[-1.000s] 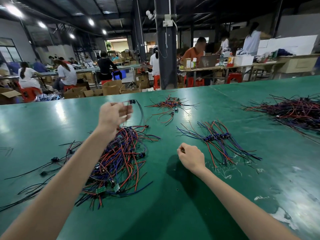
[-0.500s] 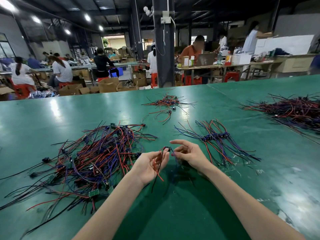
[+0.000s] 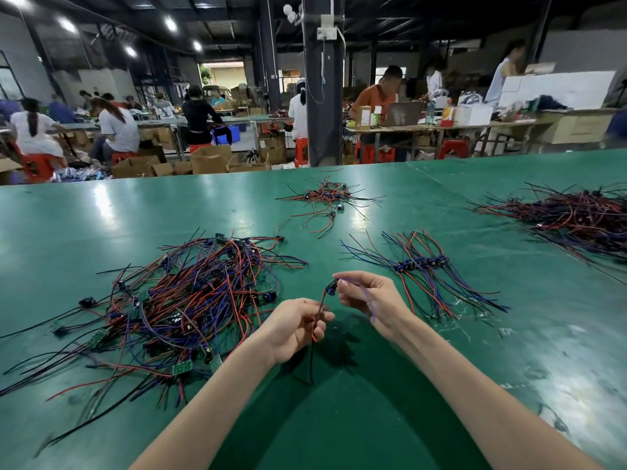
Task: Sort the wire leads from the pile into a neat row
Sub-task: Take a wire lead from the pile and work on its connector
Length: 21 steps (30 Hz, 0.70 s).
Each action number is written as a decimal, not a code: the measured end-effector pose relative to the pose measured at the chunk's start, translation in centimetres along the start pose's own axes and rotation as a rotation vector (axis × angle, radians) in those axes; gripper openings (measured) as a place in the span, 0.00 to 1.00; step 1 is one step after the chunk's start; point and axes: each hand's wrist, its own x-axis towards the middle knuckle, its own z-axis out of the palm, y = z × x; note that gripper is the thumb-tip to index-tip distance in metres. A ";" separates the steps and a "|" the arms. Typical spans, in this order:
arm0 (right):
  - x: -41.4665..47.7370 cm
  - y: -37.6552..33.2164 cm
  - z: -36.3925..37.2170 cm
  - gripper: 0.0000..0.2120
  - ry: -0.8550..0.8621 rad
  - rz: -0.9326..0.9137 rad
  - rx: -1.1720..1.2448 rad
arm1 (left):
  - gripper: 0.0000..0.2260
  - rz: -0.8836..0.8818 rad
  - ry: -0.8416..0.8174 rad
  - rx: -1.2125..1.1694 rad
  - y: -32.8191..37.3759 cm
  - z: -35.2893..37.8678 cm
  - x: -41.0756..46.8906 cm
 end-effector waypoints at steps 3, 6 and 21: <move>0.0 -0.2 -0.1 0.03 0.085 0.015 0.021 | 0.07 -0.013 -0.076 0.128 -0.1 0.2 -0.4; 0.0 -0.3 -0.3 0.02 0.116 0.053 0.013 | 0.06 0.005 -0.133 0.258 0.0 0.1 -0.8; -1.6 -0.7 1.4 0.05 -0.190 0.010 -0.503 | 0.03 0.477 0.068 0.361 -0.2 -0.9 0.2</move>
